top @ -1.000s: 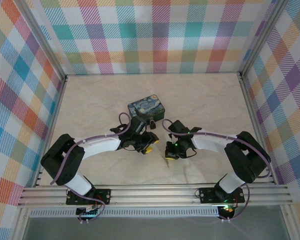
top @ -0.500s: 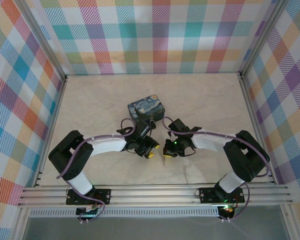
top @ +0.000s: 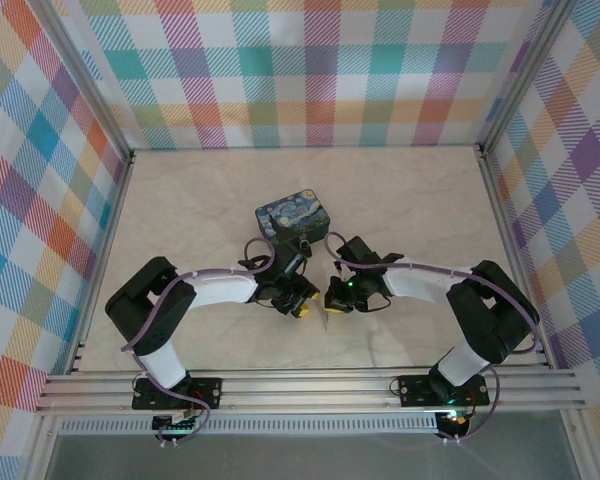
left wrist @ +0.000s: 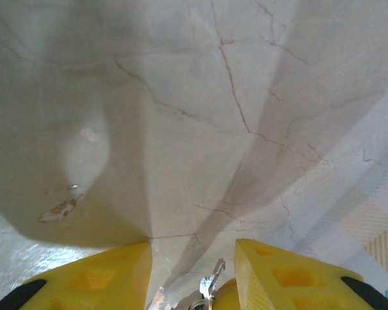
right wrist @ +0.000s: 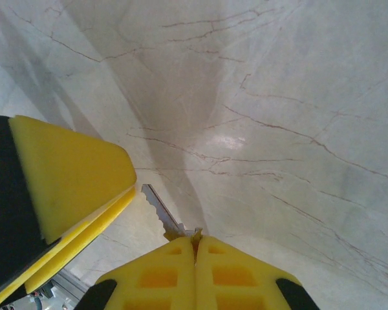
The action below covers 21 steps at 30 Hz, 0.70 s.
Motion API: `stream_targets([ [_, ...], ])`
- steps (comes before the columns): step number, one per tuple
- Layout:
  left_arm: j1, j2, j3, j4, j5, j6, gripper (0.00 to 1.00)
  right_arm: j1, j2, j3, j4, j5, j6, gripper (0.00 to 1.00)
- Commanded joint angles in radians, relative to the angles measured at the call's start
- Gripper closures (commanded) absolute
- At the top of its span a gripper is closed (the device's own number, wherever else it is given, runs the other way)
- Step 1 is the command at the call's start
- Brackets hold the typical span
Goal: Unlock the padlock with the key
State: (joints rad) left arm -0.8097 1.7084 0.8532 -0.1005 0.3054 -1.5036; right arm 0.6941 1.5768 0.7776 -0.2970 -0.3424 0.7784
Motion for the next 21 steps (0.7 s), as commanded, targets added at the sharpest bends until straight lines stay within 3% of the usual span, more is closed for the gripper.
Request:
stream_targets([
  [1,-0.02,0.068,0.015,0.081,-0.032,0.005,0.62,-0.004,0.012,-0.017,0.015,-0.022,0.01,1.0],
  [16,-0.027,0.099,0.034,0.117,-0.024,0.026,0.71,-0.004,0.01,-0.006,0.032,-0.029,0.013,1.0],
  [21,-0.027,0.098,0.034,0.116,-0.027,0.036,0.82,-0.003,0.008,-0.012,0.035,-0.027,0.017,1.0],
])
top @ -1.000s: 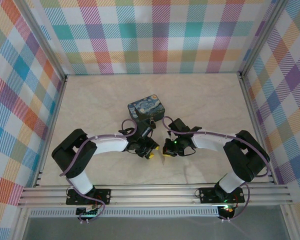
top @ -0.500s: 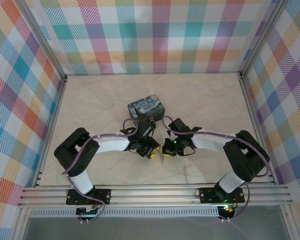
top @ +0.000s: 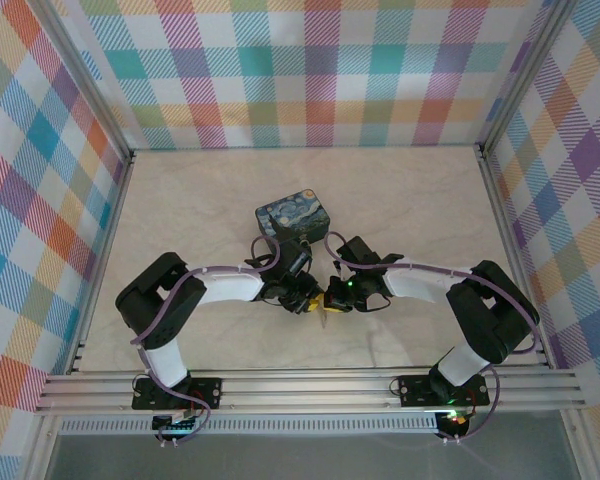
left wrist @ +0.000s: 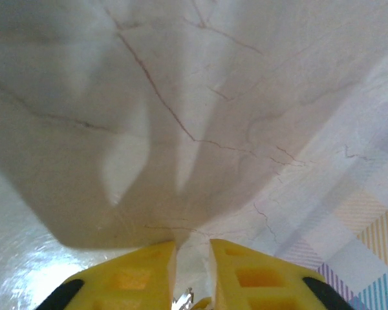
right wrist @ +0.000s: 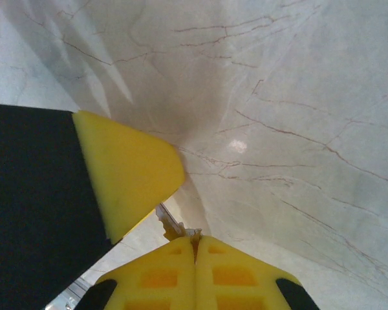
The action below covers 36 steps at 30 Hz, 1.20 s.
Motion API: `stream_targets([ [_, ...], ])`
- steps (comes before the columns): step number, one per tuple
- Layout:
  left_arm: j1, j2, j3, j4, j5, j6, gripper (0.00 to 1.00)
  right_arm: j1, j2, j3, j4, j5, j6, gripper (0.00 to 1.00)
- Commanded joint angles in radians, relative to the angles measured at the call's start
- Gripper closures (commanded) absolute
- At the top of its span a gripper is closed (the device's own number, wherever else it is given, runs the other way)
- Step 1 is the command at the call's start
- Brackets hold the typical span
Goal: Unlock the padlock with the key
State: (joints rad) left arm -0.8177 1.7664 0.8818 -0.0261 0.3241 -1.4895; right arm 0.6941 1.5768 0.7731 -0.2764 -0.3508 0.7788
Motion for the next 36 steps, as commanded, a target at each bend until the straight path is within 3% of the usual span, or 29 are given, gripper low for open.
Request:
stream_targets([
  [1,-0.018,0.039,0.006,0.039,-0.046,0.023,0.83,-0.004,0.008,-0.008,0.015,-0.017,0.017,1.0],
  [8,-0.018,0.03,0.014,0.016,-0.05,0.044,0.95,-0.004,-0.003,0.009,-0.012,-0.015,0.016,0.98],
  [14,-0.017,-0.014,0.115,-0.123,-0.109,0.229,1.0,-0.03,-0.068,0.019,-0.085,0.038,-0.019,0.6],
  [17,-0.017,-0.048,0.17,-0.185,-0.15,0.341,1.0,-0.07,-0.123,0.035,-0.109,0.036,-0.061,0.54],
  [20,-0.014,-0.061,0.199,-0.198,-0.155,0.422,1.0,-0.102,-0.171,0.052,-0.091,0.002,-0.126,0.53],
  [24,0.014,-0.085,0.201,-0.112,-0.062,0.482,1.0,-0.139,-0.204,0.062,-0.015,-0.164,-0.21,0.55],
  [28,0.022,-0.152,0.245,-0.126,-0.042,0.619,1.0,-0.197,-0.244,0.016,0.148,-0.329,-0.133,0.62],
  [31,0.049,-0.18,0.237,-0.072,0.031,0.647,1.0,-0.224,-0.261,0.002,0.211,-0.38,-0.115,0.66],
  [36,0.096,-0.182,0.217,0.0,0.192,0.654,1.0,-0.251,-0.309,0.015,0.177,-0.387,-0.221,0.67],
])
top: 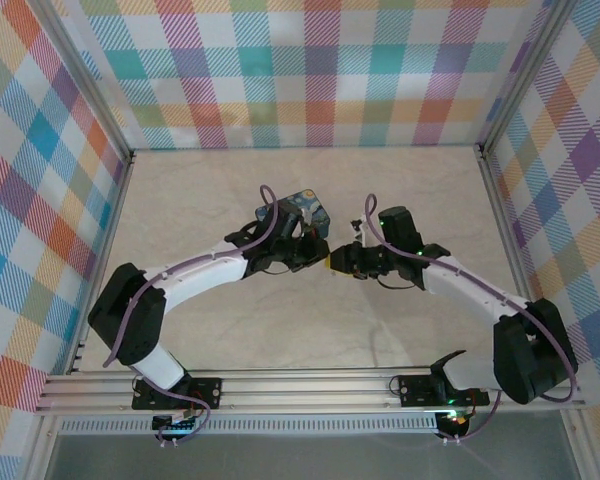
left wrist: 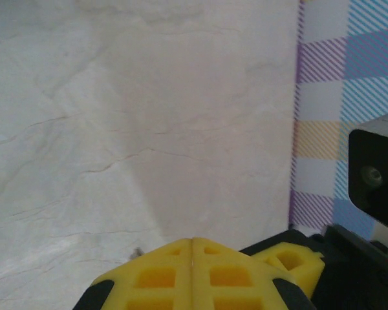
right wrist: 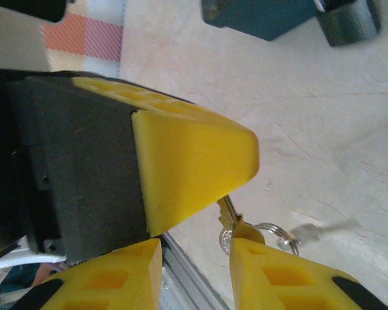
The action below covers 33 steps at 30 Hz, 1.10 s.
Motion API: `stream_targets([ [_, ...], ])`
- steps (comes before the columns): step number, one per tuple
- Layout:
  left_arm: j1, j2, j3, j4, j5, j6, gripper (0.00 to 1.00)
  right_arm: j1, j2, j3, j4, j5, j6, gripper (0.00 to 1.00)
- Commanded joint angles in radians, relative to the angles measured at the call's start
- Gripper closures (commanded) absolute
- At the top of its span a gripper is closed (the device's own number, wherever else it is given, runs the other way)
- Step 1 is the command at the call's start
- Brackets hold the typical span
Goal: Unlock the padlock with the key
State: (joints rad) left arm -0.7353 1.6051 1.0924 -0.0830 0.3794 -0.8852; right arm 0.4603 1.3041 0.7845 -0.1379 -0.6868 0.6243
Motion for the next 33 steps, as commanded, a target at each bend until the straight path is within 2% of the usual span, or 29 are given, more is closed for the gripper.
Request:
stream_targets([
  [1,0.019,-0.025,0.007,0.059,0.152,0.053,1.0,-0.027,-0.042,0.008,0.021,-0.045,-0.083,0.67],
  [6,0.037,-0.056,0.024,-0.012,0.177,0.121,1.0,-0.092,-0.05,0.028,-0.022,-0.061,-0.131,0.67],
  [9,0.048,-0.074,0.013,-0.012,0.19,0.126,1.0,-0.098,-0.034,0.045,-0.034,-0.08,-0.164,0.67],
  [18,0.066,-0.102,-0.027,0.034,0.211,0.101,1.0,-0.095,0.009,-0.002,0.175,-0.267,-0.092,0.67],
  [24,0.087,-0.121,-0.046,0.055,0.22,0.08,1.0,-0.076,-0.004,-0.043,0.232,-0.287,-0.062,0.67],
  [33,0.096,-0.12,-0.055,0.085,0.228,0.062,1.0,-0.048,0.016,-0.052,0.262,-0.25,-0.036,0.68],
])
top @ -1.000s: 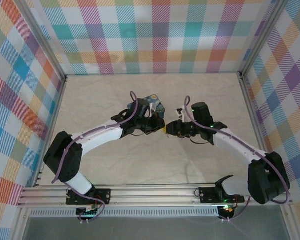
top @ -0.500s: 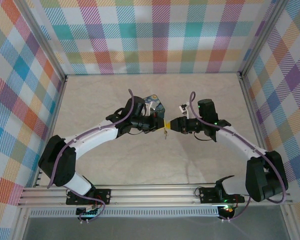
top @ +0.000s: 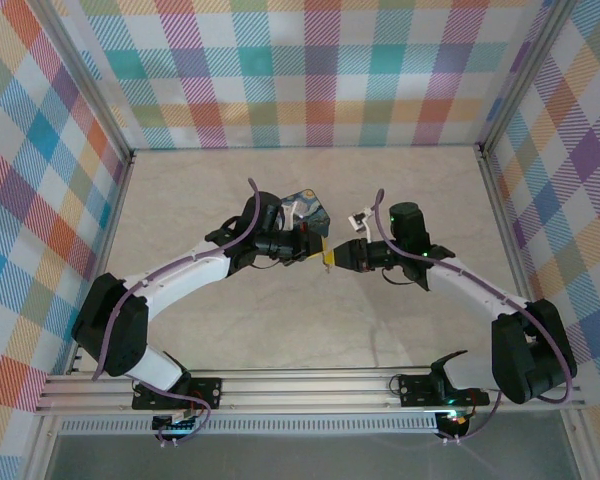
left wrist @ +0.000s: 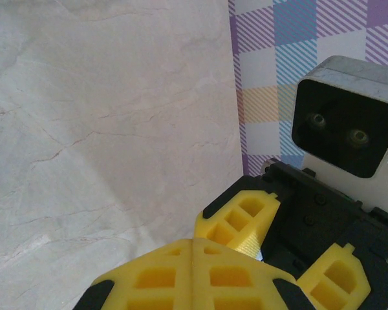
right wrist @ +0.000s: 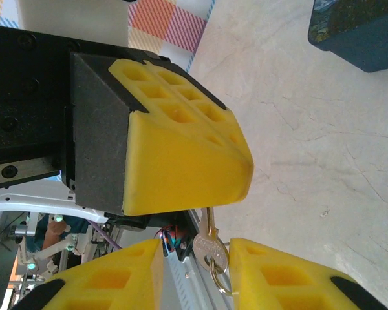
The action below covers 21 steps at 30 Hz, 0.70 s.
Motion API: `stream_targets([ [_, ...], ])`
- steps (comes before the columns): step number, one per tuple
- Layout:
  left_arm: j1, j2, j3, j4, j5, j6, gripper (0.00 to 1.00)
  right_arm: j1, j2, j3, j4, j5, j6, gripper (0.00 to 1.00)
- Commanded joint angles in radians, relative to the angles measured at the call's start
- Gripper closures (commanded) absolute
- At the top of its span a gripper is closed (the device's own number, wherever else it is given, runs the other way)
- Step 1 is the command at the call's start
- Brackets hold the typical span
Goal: Unlock the padlock with the key
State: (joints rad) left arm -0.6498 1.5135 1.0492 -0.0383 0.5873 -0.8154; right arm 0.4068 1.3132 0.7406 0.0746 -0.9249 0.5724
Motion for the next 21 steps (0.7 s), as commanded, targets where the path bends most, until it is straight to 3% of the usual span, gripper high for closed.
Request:
stream_targets([
  [1,0.011,-0.028,-0.01,0.033,0.019,-0.007,1.0,0.005,0.01,-0.005,0.045,-0.006,0.017,0.68],
  [3,0.016,-0.027,0.001,-0.018,-0.007,-0.012,1.0,0.006,0.0,0.007,0.008,0.027,0.001,0.68],
  [6,0.031,-0.009,0.044,-0.166,-0.053,-0.047,1.0,0.006,-0.042,0.027,-0.112,0.146,-0.066,0.6],
  [11,0.043,0.048,0.148,-0.461,-0.151,-0.101,1.0,0.023,-0.141,0.026,-0.223,0.362,-0.18,0.64],
  [21,0.06,0.078,0.16,-0.567,-0.193,-0.3,1.0,0.3,-0.142,0.064,-0.184,0.706,-0.386,0.7],
])
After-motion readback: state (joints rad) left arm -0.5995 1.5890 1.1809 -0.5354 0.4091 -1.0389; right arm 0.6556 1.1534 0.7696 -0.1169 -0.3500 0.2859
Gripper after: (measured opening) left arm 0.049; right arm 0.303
